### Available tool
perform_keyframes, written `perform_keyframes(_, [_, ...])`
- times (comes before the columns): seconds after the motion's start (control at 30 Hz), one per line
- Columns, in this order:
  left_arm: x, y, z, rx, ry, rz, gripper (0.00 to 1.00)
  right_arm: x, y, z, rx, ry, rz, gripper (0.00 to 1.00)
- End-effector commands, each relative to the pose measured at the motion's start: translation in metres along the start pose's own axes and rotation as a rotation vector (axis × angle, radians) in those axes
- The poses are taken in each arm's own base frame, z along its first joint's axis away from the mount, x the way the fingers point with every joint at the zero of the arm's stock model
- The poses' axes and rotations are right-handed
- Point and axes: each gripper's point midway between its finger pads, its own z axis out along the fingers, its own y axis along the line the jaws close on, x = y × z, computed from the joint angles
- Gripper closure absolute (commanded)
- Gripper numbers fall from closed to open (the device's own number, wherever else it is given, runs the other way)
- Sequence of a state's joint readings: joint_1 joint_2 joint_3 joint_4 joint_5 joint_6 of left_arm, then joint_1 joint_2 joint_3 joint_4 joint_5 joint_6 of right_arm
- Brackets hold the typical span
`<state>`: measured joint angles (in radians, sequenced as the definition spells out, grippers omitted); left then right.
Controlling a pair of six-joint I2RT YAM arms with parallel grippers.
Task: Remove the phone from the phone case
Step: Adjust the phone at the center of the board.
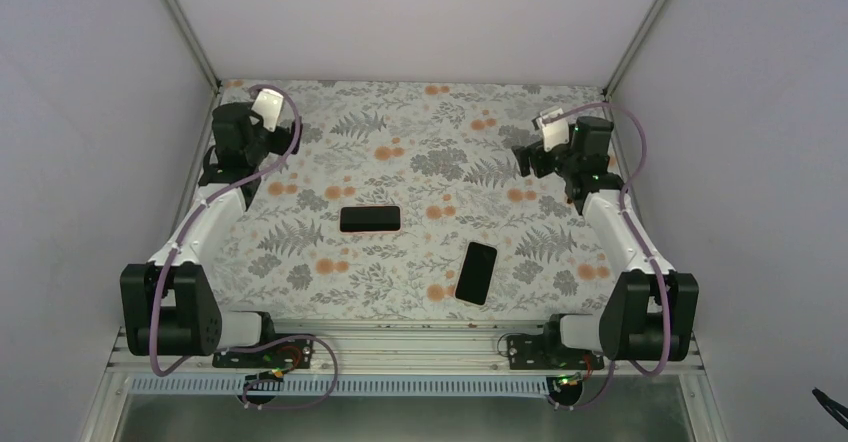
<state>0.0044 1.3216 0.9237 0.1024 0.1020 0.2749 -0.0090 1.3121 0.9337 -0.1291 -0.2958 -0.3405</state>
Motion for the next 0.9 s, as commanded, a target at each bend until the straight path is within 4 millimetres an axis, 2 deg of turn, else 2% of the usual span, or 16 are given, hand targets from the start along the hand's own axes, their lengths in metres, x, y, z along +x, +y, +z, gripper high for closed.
perform_keyframes(0.0, [0.026,-0.006,-0.008,0.041,0.136,0.012,0.00,0.024,0.018,-0.012,-0.095,0.128,-0.075,0.00])
perform_keyframes(0.17, [0.034,-0.023,-0.021,0.130,0.131,0.096,0.00,0.084,0.054,-0.028,-0.137,0.381,-0.298,0.00])
perform_keyframes(0.23, [0.029,-0.022,-0.029,0.121,0.099,0.137,0.00,0.109,0.088,-0.051,-0.292,0.458,-0.403,0.00])
perform_keyframes(0.3, [0.024,-0.020,-0.036,0.108,0.074,0.175,0.00,0.119,0.112,-0.074,-0.392,0.483,-0.481,0.02])
perform_keyframes(0.37, [0.022,-0.019,-0.038,0.106,0.078,0.198,0.00,0.124,0.119,-0.087,-0.410,0.519,-0.519,0.05])
perform_keyframes(0.43, [0.026,-0.019,-0.036,0.111,0.097,0.208,0.00,0.141,0.115,-0.096,-0.398,0.624,-0.536,0.08])
perform_keyframes(0.47, [0.028,-0.019,-0.035,0.113,0.106,0.210,0.00,0.152,0.110,-0.098,-0.380,0.683,-0.541,0.16])
perform_keyframes(0.53, [0.032,-0.021,-0.033,0.126,0.115,0.215,0.00,0.175,0.105,-0.103,-0.368,0.790,-0.552,0.45])
perform_keyframes(0.6, [0.036,-0.024,-0.032,0.141,0.123,0.215,0.00,0.198,0.110,-0.110,-0.409,0.878,-0.541,0.75])
perform_keyframes(0.67, [0.041,-0.027,-0.032,0.160,0.136,0.218,0.00,0.220,0.119,-0.117,-0.463,0.947,-0.527,0.95])
perform_keyframes(0.77, [0.046,-0.031,-0.031,0.178,0.147,0.218,0.00,0.238,0.129,-0.116,-0.485,0.973,-0.555,0.96])
perform_keyframes(0.87, [0.049,-0.032,-0.030,0.189,0.158,0.217,0.00,0.240,0.144,-0.112,-0.528,0.972,-0.549,0.96])
